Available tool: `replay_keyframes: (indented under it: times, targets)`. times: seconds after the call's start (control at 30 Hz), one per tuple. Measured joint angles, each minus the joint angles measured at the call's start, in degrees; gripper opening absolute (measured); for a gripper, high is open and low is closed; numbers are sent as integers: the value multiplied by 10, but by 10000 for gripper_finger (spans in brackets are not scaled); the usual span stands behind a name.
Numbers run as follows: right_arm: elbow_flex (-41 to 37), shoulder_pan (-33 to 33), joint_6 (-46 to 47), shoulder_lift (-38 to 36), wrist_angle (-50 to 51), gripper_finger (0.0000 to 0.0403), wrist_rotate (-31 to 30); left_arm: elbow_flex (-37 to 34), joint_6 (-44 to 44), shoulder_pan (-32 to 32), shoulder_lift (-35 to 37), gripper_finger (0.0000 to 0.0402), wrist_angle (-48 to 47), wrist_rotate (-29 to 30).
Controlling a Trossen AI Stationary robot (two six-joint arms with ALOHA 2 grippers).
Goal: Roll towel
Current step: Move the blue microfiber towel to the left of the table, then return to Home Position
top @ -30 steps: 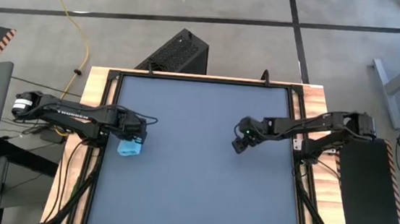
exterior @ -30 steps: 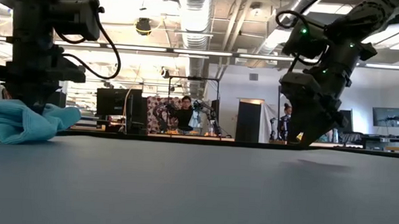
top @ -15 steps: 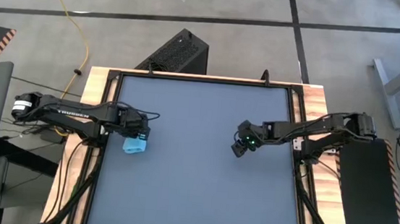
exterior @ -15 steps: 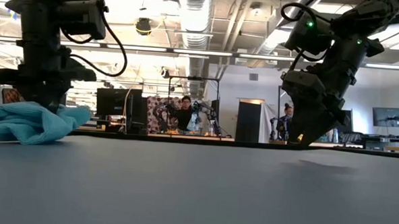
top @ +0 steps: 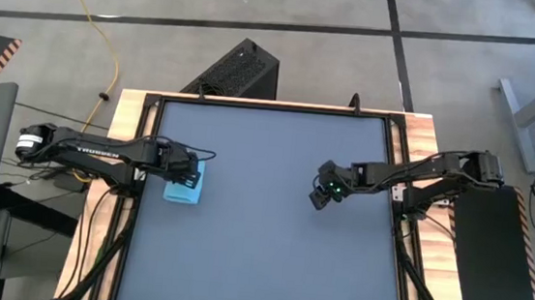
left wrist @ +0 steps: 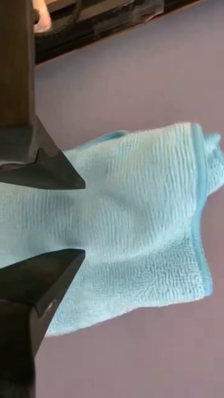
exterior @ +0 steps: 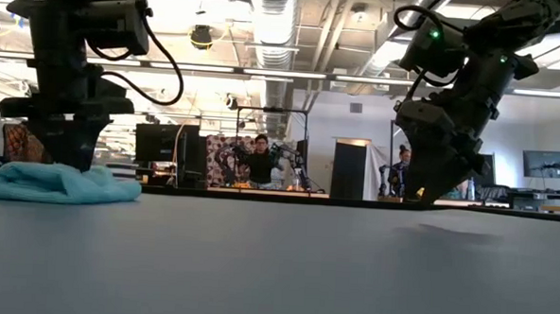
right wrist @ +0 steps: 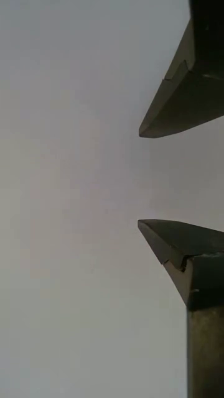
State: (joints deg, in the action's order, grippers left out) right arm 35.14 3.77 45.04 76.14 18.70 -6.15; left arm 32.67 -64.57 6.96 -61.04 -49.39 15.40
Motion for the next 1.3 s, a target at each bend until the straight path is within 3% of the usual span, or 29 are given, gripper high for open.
replay_keyframes:
  times: [0.37,0.57,0.83,0.97,1.13,1.3]
  targets:
    - [0,0,0,0,0,254,-2,2,53,-4,0,199,10,30]
    - [0,0,2,0,1,254,-2,52,111,-45,0,202,11,128]
    - [0,0,19,0,-4,254,1,198,225,-94,5,202,8,247]
    - [13,0,-15,-2,-19,254,19,278,284,-104,5,202,9,252]
    - [96,-7,-137,-34,-37,254,57,336,362,-127,21,202,38,250]
    - [178,-30,-279,-89,-98,254,61,337,413,-144,78,202,147,178]
